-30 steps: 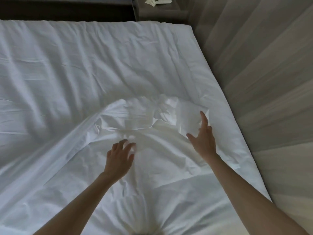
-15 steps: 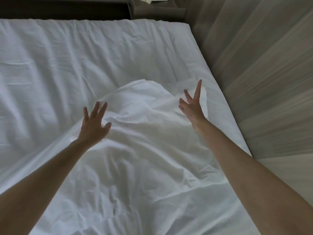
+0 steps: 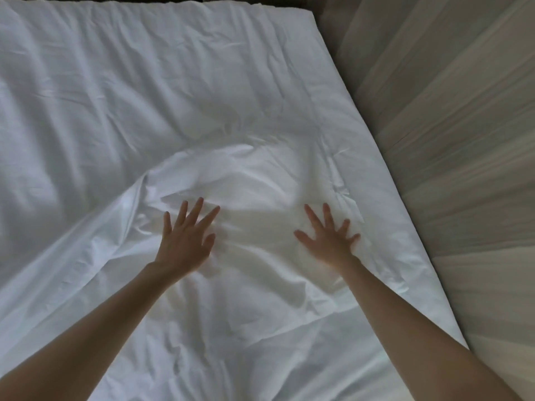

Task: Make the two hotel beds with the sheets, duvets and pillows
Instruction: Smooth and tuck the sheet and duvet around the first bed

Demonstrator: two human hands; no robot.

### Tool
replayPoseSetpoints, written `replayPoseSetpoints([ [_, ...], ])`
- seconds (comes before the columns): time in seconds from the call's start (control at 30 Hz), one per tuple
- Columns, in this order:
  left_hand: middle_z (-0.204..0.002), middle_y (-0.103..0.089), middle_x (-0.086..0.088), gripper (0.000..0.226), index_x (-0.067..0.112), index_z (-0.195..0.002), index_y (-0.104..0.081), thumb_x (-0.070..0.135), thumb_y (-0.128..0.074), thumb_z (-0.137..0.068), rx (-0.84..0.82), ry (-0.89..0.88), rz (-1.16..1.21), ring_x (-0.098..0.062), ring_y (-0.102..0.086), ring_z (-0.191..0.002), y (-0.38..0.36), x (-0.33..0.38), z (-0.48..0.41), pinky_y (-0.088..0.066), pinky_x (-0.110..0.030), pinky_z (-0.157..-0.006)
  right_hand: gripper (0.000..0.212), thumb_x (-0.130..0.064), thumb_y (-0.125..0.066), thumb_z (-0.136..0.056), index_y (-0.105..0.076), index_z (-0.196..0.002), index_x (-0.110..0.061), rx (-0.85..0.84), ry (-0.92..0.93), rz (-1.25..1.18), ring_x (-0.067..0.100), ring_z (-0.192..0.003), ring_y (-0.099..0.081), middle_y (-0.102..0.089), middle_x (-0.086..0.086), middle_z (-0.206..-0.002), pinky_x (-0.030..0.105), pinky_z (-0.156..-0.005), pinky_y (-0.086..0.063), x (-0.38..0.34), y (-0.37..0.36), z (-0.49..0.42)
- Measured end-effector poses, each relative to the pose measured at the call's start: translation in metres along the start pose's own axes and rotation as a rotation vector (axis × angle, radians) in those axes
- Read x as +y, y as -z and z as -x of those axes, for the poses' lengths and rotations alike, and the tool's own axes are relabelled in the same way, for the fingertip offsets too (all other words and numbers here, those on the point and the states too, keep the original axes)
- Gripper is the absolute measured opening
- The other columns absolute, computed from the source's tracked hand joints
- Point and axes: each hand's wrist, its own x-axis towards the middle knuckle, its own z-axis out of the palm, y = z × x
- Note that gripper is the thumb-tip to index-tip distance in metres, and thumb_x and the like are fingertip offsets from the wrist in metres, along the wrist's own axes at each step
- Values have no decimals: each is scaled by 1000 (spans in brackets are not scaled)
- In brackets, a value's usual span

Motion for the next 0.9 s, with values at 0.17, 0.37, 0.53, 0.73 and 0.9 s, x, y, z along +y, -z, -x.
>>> replayPoseSetpoints([
  [0.17, -162, 10, 2, 57, 37, -153, -10, 38, -35, -102, -55, 2, 17, -25, 14, -148, 0, 5, 7, 3, -52, -118, 94, -81, -36, -82, 10, -152, -40, 119, -254, -157, 48, -139, -24, -10, 17, -159, 61, -113, -15, 37, -1, 14],
  [0.37, -161, 14, 4, 57, 42, -152, -9, 39, -35, -102, -90, -10, 61, -25, 18, -147, -1, 21, 22, 1, -54, -117, 72, -71, -48, -85, -48, -118, -7, 277, -158, -279, 36, -102, -62, -64, 14, -108, 43, -85, -50, 38, -13, 49],
  [0.53, -162, 11, 3, 56, 42, -152, -10, 38, -36, -102, -115, -31, 69, -27, 13, -148, -2, 40, 26, -5, -55, -118, 59, -70, -41, -89, -50, -105, -15, 557, -57, -47, 34, -86, -65, -67, 12, -90, 39, -70, -46, 40, 20, 69],
  [0.73, -161, 15, 5, 60, 42, -151, -4, 41, -36, -101, -131, -9, 21, -25, 13, -148, 0, 21, 28, -2, -57, -116, 45, -49, -45, -98, -41, -123, -12, 383, -201, -1, 33, -100, -62, -65, 13, -109, 38, -74, -43, 72, 8, 58],
  [0.9, -161, 10, 2, 64, 34, -153, -12, 33, -47, -99, -89, 59, 39, -26, 8, -149, 5, -11, 53, -8, -56, -117, 86, -20, -60, -92, -1, -155, -19, 356, -154, 151, 34, -133, -31, -26, 17, -150, 42, -106, -33, 37, -8, 54],
])
